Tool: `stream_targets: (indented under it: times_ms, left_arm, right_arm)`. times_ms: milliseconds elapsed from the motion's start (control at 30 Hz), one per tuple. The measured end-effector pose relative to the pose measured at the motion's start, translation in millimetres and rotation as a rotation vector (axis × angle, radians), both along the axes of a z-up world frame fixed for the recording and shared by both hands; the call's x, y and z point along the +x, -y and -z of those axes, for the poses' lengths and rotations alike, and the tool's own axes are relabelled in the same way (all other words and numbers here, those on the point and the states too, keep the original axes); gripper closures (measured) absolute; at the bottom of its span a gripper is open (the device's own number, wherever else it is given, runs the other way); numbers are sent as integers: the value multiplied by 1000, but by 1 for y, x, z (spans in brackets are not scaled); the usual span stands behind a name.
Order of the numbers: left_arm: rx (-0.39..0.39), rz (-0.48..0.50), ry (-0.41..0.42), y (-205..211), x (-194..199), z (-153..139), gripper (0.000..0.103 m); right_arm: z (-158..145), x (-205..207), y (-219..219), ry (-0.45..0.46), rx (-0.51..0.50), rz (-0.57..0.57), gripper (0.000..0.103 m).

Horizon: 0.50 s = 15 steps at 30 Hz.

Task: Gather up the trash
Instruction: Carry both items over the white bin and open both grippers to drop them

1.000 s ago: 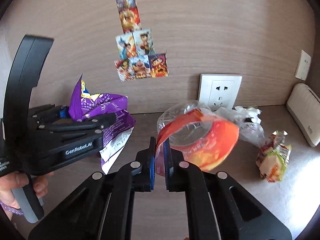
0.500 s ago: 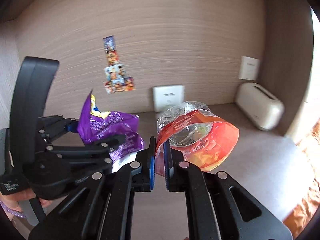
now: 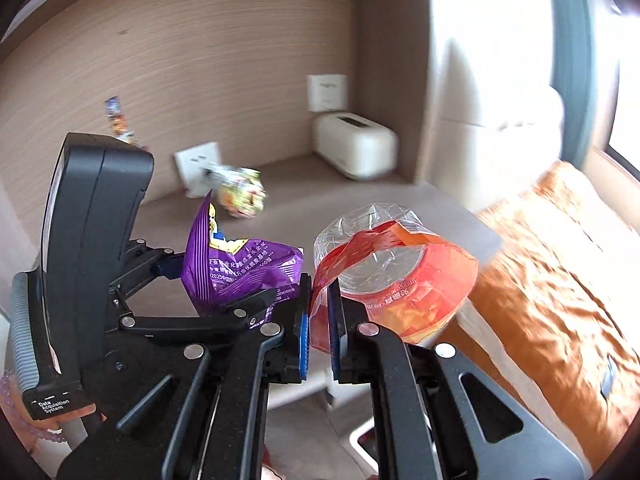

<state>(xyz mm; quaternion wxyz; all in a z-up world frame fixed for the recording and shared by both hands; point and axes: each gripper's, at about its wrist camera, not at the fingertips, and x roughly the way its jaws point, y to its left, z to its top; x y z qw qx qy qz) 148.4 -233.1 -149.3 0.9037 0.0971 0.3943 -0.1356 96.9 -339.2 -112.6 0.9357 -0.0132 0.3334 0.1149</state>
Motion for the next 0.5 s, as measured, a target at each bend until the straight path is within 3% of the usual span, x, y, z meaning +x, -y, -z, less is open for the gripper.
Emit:
stream_targets:
  times_ms: [300,500]
  left_arm:
    - [20,243,-66,83,-25,41,46]
    - [42,367,-132,124,-34,96,46]
  right_arm:
    - [40,-32,80,-114,55,201,93]
    - [88,-34,119,-219,112,295,91]
